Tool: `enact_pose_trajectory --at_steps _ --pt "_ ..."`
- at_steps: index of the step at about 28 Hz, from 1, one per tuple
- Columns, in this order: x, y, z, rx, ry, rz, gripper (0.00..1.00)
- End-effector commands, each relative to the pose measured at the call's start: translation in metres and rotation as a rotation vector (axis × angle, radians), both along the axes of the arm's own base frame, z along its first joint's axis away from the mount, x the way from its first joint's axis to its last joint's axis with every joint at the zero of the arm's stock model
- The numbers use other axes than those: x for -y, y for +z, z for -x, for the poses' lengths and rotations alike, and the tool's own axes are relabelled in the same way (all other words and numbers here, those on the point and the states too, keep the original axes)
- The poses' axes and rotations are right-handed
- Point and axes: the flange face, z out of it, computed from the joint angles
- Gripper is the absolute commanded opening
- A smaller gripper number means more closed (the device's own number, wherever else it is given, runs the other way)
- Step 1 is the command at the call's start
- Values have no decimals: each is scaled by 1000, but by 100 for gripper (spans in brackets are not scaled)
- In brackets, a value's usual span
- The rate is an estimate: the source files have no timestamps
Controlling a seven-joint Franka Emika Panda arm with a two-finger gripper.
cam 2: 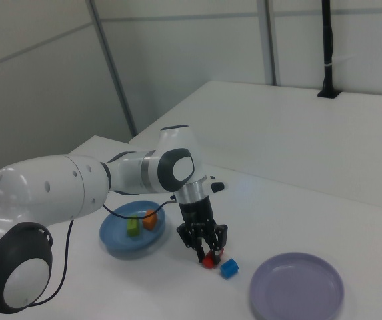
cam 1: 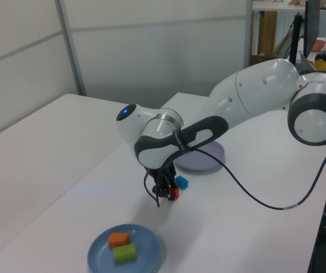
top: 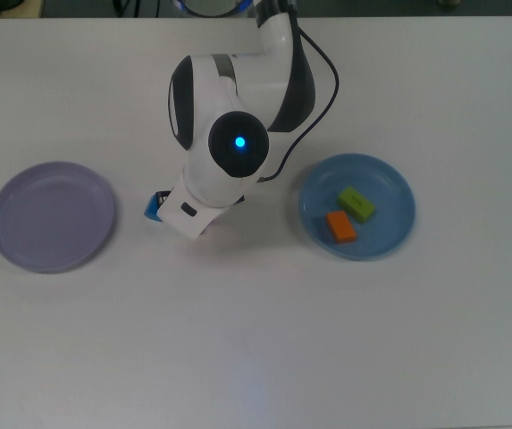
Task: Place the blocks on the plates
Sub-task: 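Move the gripper to the red block and grasp it, then carry the red block onto the lavender plate and release it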
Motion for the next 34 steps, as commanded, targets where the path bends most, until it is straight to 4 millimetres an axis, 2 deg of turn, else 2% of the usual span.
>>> enact_pose_trajectory --at_steps 1,4,9,10,11,14,16,17,21,22,26,27,31,34 --pt "-1 12 0 13 16 -4 0" --pt "0 19 -1 24 13 -5 0" --pt "6 44 -2 61 -8 -25 0" --pt "10 51 -2 71 -18 -33 0" --pt "24 65 -1 89 -40 -52 0" --pt "40 83 -1 111 -54 -78 0" --pt "55 86 0 112 -78 -76 0" --pt "70 87 0 114 -91 -68 0" --pt "118 80 3 114 -152 -48 0" --pt "137 72 4 107 -171 -35 0" --pt "177 60 3 157 -207 -19 0" --pt "191 51 1 187 -219 -22 0" --pt "196 24 -3 187 -214 -22 0" --pt "202 16 -2 173 -214 -10 0"
